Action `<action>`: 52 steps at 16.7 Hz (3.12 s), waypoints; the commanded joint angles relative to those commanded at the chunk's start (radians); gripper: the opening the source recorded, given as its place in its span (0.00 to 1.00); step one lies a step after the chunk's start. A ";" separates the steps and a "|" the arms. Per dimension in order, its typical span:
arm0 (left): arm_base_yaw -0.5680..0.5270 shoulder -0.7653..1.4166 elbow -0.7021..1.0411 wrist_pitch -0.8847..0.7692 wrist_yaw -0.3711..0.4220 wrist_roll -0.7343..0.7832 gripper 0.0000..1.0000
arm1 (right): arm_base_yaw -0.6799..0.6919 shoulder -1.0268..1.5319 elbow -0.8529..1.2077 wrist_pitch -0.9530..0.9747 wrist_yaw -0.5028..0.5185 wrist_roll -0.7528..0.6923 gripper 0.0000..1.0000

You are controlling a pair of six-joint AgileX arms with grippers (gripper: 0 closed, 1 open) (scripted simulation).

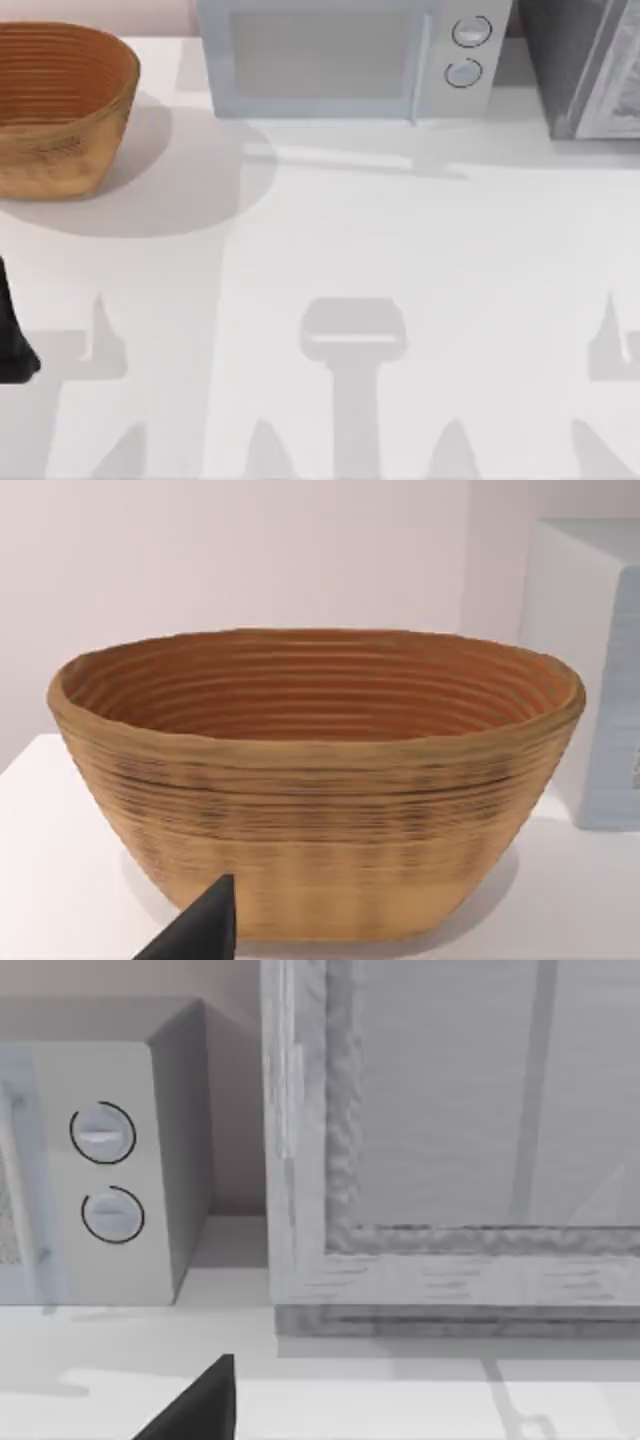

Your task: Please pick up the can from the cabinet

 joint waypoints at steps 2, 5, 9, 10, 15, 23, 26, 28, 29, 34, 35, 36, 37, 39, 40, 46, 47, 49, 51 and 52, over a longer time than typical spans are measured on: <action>0.000 0.000 0.000 0.000 0.000 0.000 1.00 | 0.000 0.001 0.001 0.000 0.000 0.000 1.00; 0.000 0.000 0.000 0.000 0.000 0.000 1.00 | 0.009 0.062 0.064 -0.020 0.010 0.001 1.00; 0.000 0.000 0.000 0.000 0.000 0.000 1.00 | 0.037 0.261 0.297 -0.083 0.039 0.003 1.00; 0.000 0.000 0.000 0.000 0.000 0.000 1.00 | 0.046 0.324 0.378 -0.103 0.048 0.004 1.00; 0.000 0.000 0.000 0.000 0.000 0.000 1.00 | 0.096 0.683 0.862 -0.215 0.101 0.008 1.00; 0.000 0.000 0.000 0.000 0.000 0.000 1.00 | 0.166 1.196 1.570 -0.375 0.177 0.014 1.00; 0.000 0.000 0.000 0.000 0.000 0.000 1.00 | 0.180 1.297 1.704 -0.408 0.192 0.015 1.00; 0.000 0.000 0.000 0.000 0.000 0.000 1.00 | 0.184 1.325 1.739 -0.417 0.196 0.016 1.00; 0.000 0.000 0.000 0.000 0.000 0.000 1.00 | 0.185 1.327 1.742 -0.417 0.197 0.016 1.00; 0.000 0.000 0.000 0.000 0.000 0.000 1.00 | 0.184 1.326 1.739 -0.414 0.199 0.016 1.00; 0.000 0.000 0.000 0.000 0.000 0.000 1.00 | 0.197 1.333 1.739 -0.406 0.213 0.015 1.00; 0.000 0.000 0.000 0.000 0.000 0.000 1.00 | 0.221 1.344 1.736 -0.392 0.237 0.015 1.00; 0.000 0.000 0.000 0.000 0.000 0.000 1.00 | 0.253 1.356 1.730 -0.373 0.270 0.014 1.00; 0.000 0.000 0.000 0.000 0.000 0.000 1.00 | 0.330 1.382 1.713 -0.329 0.354 0.013 1.00; 0.000 0.000 0.000 0.000 0.000 0.000 1.00 | 0.370 1.395 1.704 -0.306 0.398 0.012 1.00; 0.000 0.000 0.000 0.000 0.000 0.000 1.00 | 0.453 1.420 1.676 -0.251 0.481 0.010 1.00; 0.000 0.000 0.000 0.000 0.000 0.000 1.00 | 0.449 1.416 1.678 -0.254 0.478 0.011 1.00; 0.000 0.000 0.000 0.000 0.000 0.000 1.00 | 0.442 1.434 1.694 -0.254 0.471 0.010 1.00; 0.000 0.000 0.000 0.000 0.000 0.000 1.00 | 0.425 1.483 1.739 -0.251 0.455 0.011 1.00; 0.000 0.000 0.000 0.000 0.000 0.000 1.00 | 0.415 1.512 1.766 -0.250 0.445 0.011 1.00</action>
